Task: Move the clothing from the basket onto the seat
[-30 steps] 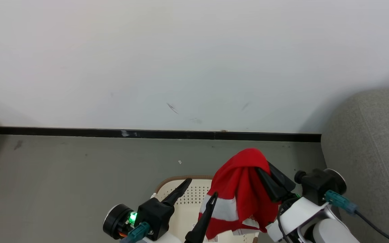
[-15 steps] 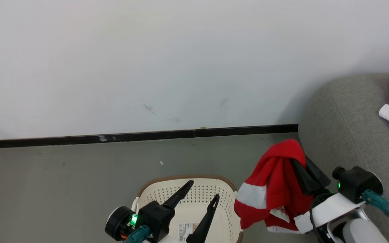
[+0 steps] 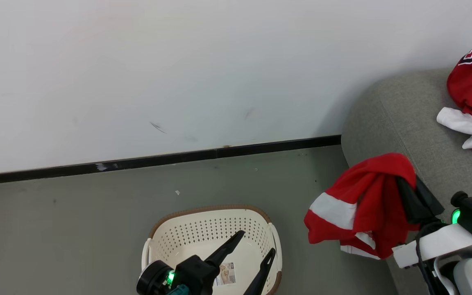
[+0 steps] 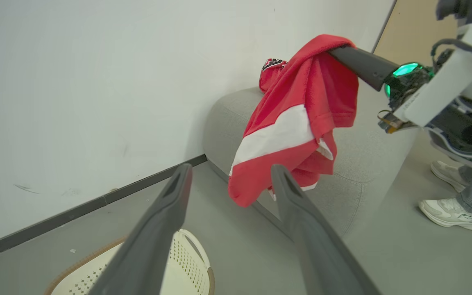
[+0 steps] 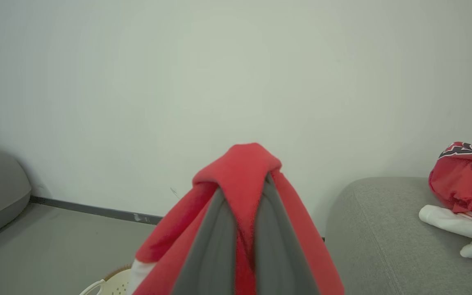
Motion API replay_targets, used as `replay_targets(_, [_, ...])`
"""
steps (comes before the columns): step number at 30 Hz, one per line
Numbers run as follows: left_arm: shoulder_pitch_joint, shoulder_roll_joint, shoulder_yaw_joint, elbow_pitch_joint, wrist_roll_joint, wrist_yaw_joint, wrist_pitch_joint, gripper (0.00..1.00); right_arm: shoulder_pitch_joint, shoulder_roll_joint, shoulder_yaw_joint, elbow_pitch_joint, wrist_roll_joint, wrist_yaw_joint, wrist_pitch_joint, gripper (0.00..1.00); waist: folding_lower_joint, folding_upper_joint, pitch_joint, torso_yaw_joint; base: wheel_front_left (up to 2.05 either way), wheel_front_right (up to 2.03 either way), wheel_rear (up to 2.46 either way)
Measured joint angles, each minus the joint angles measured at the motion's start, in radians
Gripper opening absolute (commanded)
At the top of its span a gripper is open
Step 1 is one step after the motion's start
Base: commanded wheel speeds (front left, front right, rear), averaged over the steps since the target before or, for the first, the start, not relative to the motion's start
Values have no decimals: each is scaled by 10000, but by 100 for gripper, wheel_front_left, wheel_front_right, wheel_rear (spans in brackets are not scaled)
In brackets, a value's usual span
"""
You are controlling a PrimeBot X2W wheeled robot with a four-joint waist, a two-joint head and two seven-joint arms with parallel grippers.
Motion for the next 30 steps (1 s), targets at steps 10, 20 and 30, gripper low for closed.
replay_targets(10, [87, 48, -40, -25, 35, 13, 2, 100, -648, -284, -1553, 635, 1043, 0, 0, 0, 0, 0, 668, -151, 0, 0, 0])
replay_targets(20, [162, 228, 286, -203, 226, 332, 13, 100, -3026, -1152, -3124, 1674, 1674, 0, 184, 0, 0, 0, 1470, 54, 0, 0, 0])
replay_targets(30, [357, 566, 546, -497, 433, 554, 115, 100, -6034, -1824, -4903, 2984, 2474, 0, 823, 0, 0, 0, 2364, 453, 0, 0, 0])
